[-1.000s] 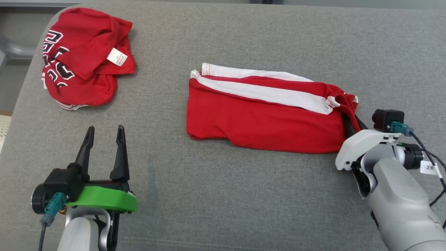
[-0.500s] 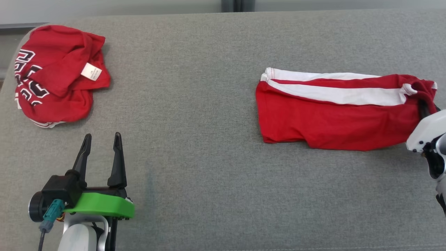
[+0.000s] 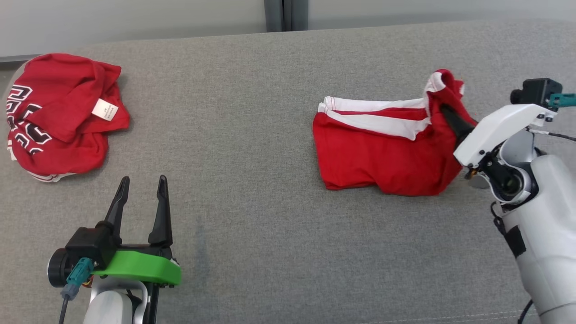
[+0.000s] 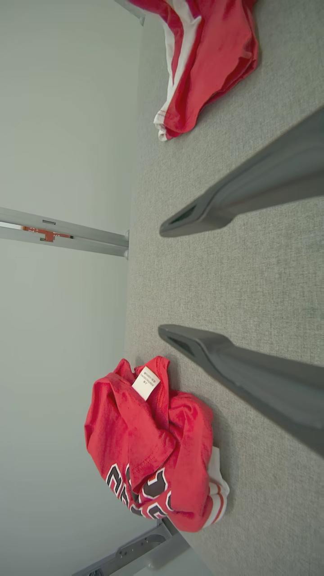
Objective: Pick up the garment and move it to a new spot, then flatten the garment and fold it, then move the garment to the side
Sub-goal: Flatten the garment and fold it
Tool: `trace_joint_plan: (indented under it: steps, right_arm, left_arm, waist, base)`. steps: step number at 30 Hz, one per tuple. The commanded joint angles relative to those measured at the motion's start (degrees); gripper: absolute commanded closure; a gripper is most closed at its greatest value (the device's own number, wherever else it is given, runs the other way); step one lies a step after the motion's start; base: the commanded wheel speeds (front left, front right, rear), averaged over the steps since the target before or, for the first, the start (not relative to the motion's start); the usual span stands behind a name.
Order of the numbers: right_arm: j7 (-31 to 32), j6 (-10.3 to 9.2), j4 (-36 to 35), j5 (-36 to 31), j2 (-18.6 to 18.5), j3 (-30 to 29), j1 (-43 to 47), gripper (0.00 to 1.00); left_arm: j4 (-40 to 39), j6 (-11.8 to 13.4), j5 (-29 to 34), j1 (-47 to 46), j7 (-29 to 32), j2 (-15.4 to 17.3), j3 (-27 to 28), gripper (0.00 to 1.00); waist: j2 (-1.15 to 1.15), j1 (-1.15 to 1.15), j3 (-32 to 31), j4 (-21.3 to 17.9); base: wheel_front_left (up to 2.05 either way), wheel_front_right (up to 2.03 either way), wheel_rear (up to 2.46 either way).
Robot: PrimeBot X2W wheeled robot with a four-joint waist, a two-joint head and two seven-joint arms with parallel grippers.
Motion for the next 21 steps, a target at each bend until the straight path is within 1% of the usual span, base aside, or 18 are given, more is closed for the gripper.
trace_joint_plan:
  steps: [1,5,10,13,18,19,20,21]
  right_arm:
    - [1.0,0.01,-0.8,0.9,1.4,-0.3,0.0,1.00]
    - [3.0,0.01,-1.3,1.2,5.6,-1.0,-0.9,1.00]
    - [2.6,0.01,0.4,-0.6,9.6,-1.4,-1.8,1.00]
    - [1.9,0.01,2.3,-2.0,11.0,-1.5,-2.4,1.00]
    - [-0.7,0.01,6.6,-3.9,12.0,-1.9,-3.4,1.00]
    - [-1.6,0.01,7.3,-4.8,12.0,-1.4,-3.5,0.55]
    - [-2.3,0.01,7.7,-5.8,12.1,-0.8,-3.7,0.00]
    - [-3.5,0.01,7.8,-6.8,12.1,0.0,-3.8,0.00]
  left_arm:
    - [0.2,-0.1,0.1,0.6,0.0,0.0,0.0,0.00]
    - [0.5,-0.1,0.0,0.6,0.0,-0.3,-0.6,0.00]
    - [0.8,-0.1,-0.2,-0.3,0.0,-0.5,-0.9,0.00]
    - [1.0,-0.1,-0.3,-1.0,0.0,-0.7,-1.3,0.00]
    - [1.3,-0.1,-0.4,-1.6,0.0,-0.9,-1.8,0.00]
    - [1.4,-0.1,-0.5,-1.8,0.0,-1.0,-1.8,0.00]
    - [1.5,-0.1,-0.5,-1.9,0.0,-1.0,-1.9,0.00]
    - [1.6,-0.1,-0.5,-1.9,0.0,-1.0,-1.8,0.00]
  waist:
    - [0.00,0.00,0.0,0.3]
    - [0.00,0.00,0.1,1.3]
    - [0.00,0.00,0.6,2.8]
    - [0.00,0.00,1.0,3.9]
    - [0.00,0.00,1.6,5.3]
    - [0.00,0.00,1.7,5.5]
    - [0.00,0.00,1.8,5.6]
    - [0.00,0.00,1.7,5.6]
  base:
    - [0.00,0.00,0.00]
    - [0.00,0.00,0.00]
    - [0.00,0.00,0.00]
    - [0.00,0.00,0.00]
    - [0.00,0.00,0.00]
    - [0.00,0.00,0.00]
    - [0.00,0.00,0.00]
    - [0.00,0.00,0.00]
